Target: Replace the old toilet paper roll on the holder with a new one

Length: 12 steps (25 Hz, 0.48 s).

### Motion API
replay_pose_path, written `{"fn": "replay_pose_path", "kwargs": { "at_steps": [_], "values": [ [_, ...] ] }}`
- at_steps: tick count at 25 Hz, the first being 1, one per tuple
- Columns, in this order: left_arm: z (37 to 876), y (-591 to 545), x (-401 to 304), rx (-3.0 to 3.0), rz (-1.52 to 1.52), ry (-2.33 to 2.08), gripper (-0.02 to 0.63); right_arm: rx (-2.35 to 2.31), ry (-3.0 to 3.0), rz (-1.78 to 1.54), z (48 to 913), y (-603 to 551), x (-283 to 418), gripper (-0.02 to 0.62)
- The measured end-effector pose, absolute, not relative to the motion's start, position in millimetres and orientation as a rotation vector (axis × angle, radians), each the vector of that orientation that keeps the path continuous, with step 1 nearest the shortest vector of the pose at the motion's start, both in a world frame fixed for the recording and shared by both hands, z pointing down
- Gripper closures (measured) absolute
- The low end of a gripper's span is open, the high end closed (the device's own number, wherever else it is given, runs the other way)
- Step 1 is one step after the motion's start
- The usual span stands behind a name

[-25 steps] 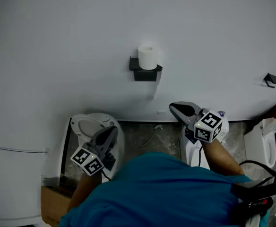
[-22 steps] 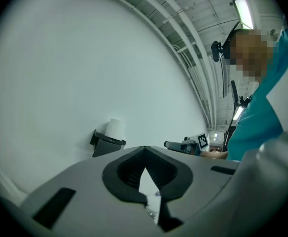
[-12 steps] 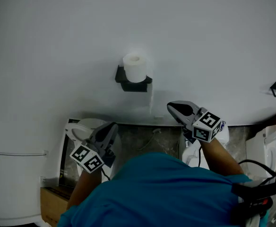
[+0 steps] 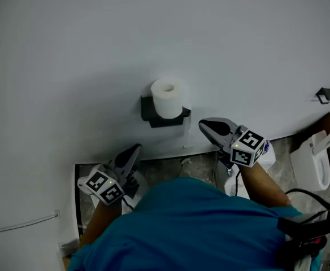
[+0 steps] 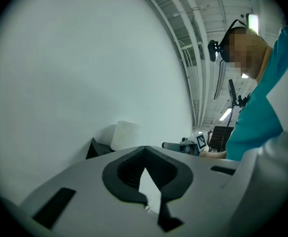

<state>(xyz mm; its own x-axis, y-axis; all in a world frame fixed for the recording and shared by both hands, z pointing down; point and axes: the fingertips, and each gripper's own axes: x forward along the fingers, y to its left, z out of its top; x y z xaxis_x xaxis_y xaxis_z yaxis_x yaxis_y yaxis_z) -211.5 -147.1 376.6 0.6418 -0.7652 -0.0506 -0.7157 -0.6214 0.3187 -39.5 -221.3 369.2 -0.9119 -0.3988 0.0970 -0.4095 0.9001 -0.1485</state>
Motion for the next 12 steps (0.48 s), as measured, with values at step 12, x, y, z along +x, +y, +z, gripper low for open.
{"fn": "replay_pose_path", "kwargs": {
  "at_steps": [12],
  "values": [
    [372.3, -210.4, -279.4, 2.7, -0.278, -0.952, 0.603, 0.811, -2.982, 0.151, 325.6, -264.2, -99.7, 0.597]
  ]
}}
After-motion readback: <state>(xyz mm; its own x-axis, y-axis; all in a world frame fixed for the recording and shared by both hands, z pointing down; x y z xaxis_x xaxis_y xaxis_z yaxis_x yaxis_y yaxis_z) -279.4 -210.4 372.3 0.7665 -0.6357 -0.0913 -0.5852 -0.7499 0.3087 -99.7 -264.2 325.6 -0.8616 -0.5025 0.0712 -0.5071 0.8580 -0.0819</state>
